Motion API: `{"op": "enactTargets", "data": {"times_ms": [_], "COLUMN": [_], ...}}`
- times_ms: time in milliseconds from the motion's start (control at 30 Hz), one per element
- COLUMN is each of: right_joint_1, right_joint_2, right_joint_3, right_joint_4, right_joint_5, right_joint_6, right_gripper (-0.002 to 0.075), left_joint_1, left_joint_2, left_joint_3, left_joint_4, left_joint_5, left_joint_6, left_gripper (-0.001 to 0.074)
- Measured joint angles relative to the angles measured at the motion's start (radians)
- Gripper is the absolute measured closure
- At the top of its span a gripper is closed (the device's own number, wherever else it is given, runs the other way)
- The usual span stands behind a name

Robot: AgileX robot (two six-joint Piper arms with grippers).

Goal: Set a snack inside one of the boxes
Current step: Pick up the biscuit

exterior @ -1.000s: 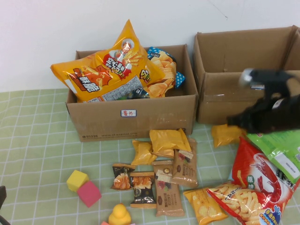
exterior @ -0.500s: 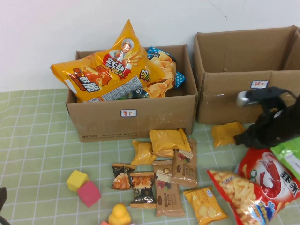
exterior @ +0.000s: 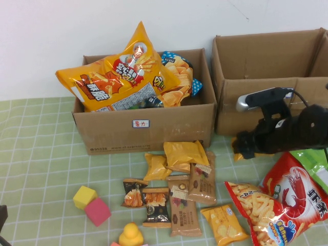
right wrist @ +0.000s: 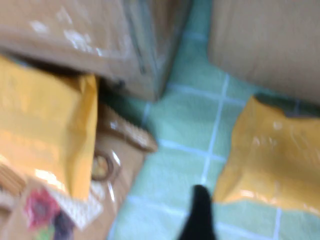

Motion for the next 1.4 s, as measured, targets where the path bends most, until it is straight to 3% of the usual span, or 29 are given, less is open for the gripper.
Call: {"op": "enactTargets", "data": {"times_ms": [100, 233, 467, 733, 1400], "right_joint_1": [0.004, 0.004, 0.004, 0.004, -0.046], "right_joint_2": [0.018, 0.065, 0.12, 0.149, 0.2], "right_joint_3": [-0.004, -0.026, -0.099, -0.107, -0.122], "right_joint_4": [0.055, 0.102, 0.171, 0.179, 0.193], "right_joint_5": [-0.034, -0.054, -0.068, -0.072, -0.049], "right_joint_6": [0.0, 0.0, -0.007, -0.13, -0.156], "right_gripper": [0.013, 0.0099, 0.0095, 0.0094, 0.0096], "left_joint_1": [0.0, 0.0, 0.0, 0.0, 0.0], "left_joint_2": [0.0, 0.0, 0.0, 0.0, 0.0], "left_joint_3": [0.002, 0.002, 0.004, 0.008, 0.008], "left_joint_4": [0.0, 0.0, 0.0, 0.0, 0.0], "left_joint_5": [0.0, 0.0, 0.0, 0.0, -0.01], "left_joint_6": [0.0, 0.0, 0.0, 0.0, 0.03], "left_gripper": [0.0736, 0.0736, 0.0736, 0.0736, 0.0737]}}
